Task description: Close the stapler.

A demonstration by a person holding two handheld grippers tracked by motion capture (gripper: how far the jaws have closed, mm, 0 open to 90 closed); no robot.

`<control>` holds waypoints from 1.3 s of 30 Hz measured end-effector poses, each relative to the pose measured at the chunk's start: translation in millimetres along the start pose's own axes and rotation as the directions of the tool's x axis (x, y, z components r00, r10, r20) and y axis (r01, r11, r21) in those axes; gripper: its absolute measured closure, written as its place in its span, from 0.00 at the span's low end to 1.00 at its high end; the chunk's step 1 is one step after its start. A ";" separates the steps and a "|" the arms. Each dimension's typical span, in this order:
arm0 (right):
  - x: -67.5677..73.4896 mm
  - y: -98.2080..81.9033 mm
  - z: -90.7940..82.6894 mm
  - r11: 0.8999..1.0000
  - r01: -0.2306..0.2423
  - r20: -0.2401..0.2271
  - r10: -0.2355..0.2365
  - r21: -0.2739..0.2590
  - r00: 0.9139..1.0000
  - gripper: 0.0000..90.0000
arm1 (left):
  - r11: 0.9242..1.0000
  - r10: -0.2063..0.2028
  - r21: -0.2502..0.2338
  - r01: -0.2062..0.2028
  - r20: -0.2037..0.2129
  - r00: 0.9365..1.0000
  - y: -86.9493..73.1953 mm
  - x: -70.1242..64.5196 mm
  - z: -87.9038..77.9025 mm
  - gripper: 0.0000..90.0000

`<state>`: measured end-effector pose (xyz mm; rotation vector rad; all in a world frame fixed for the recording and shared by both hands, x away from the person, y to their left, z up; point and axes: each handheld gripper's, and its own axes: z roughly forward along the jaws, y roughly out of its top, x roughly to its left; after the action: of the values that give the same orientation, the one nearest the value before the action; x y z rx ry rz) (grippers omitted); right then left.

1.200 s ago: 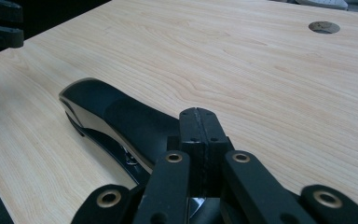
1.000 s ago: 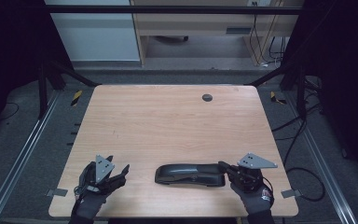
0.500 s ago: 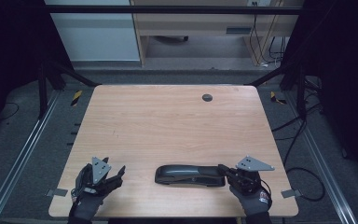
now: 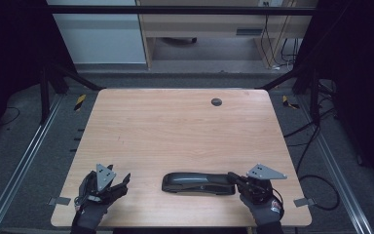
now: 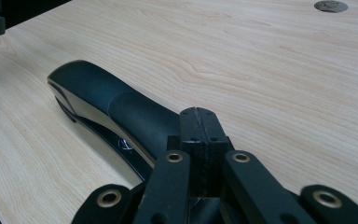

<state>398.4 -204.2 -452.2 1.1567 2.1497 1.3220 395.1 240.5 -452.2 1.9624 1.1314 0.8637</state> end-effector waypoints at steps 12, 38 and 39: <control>-0.1 1.7 -3.1 0.999 0.015 -0.017 -0.015 -0.033 1.000 1.00 | 1.000 0.005 0.005 -0.005 0.003 1.000 -0.8 0.8 2.0 0.36; -58.9 -11.9 -26.5 0.993 -0.107 0.251 0.115 -0.045 0.961 0.45 | 0.999 0.000 0.045 0.000 0.017 1.000 -8.1 12.6 16.8 0.35; -62.4 -14.2 -26.4 0.994 -0.107 0.266 0.112 -0.032 0.957 0.44 | 0.999 -0.002 0.048 0.001 0.020 1.000 -8.9 13.5 18.2 0.35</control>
<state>411.8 -271.9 -458.1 1.3788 1.9014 1.1499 411.4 251.5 -466.5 2.0042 1.1513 0.8212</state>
